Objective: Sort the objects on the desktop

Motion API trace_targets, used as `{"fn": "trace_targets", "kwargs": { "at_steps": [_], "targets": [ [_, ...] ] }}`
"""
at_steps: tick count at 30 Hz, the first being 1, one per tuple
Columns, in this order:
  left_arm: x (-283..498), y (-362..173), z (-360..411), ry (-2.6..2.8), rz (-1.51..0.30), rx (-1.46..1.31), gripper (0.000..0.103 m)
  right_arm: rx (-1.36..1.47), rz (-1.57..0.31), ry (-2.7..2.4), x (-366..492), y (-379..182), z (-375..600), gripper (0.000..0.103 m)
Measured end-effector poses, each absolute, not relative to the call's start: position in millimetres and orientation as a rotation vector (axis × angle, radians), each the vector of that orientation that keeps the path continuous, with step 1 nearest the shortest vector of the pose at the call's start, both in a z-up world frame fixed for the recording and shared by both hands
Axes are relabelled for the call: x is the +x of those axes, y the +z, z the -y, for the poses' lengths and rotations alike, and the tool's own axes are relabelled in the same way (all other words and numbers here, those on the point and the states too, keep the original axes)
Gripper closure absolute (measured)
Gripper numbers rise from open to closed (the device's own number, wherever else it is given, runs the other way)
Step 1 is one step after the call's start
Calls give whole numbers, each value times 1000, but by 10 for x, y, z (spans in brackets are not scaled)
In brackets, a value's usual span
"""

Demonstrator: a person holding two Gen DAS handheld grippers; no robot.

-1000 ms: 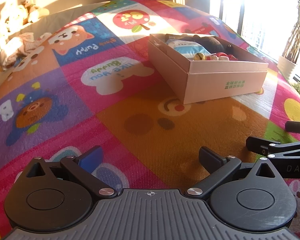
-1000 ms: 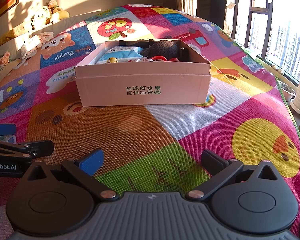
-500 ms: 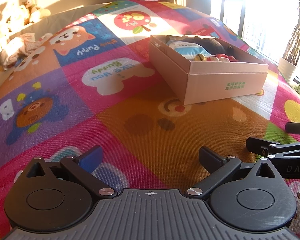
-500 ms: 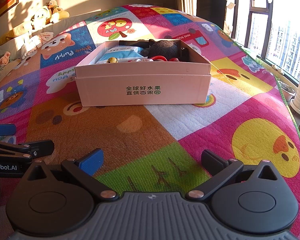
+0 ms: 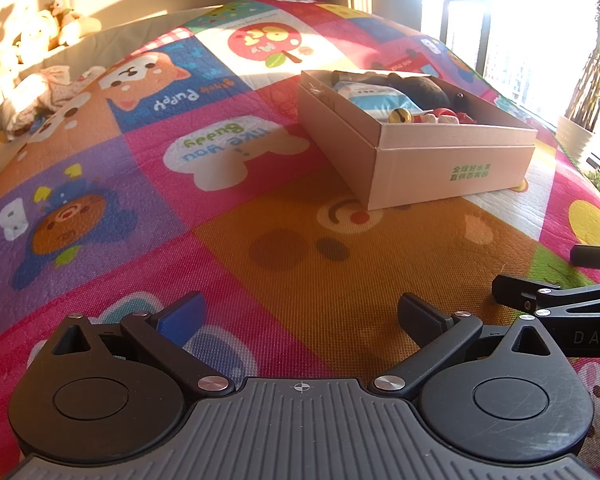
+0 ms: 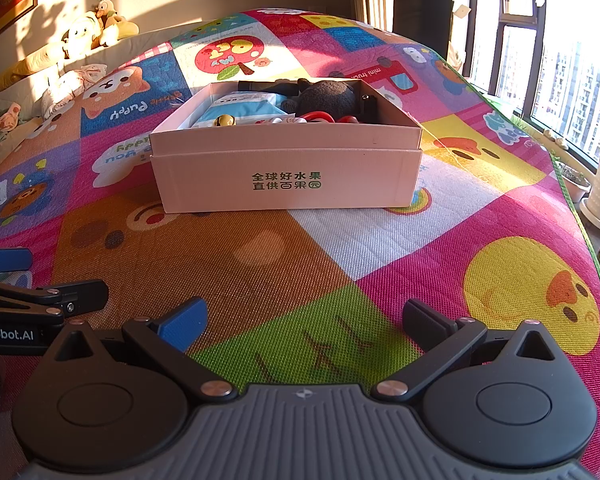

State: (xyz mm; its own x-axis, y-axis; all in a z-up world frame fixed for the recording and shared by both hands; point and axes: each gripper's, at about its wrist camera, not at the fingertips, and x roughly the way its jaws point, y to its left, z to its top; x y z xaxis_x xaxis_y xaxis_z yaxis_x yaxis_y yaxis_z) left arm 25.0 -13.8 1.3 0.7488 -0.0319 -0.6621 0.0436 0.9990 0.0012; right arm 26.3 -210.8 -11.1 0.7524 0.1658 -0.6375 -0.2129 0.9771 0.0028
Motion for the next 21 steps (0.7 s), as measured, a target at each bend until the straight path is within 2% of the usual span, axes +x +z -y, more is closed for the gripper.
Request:
{"fn": "trace_targets", "kwargs": {
  "at_steps": [21],
  "targets": [
    [267,26,124,-58,-738,19,0,-72,-689,207,262,-111,2107,0]
  ]
}}
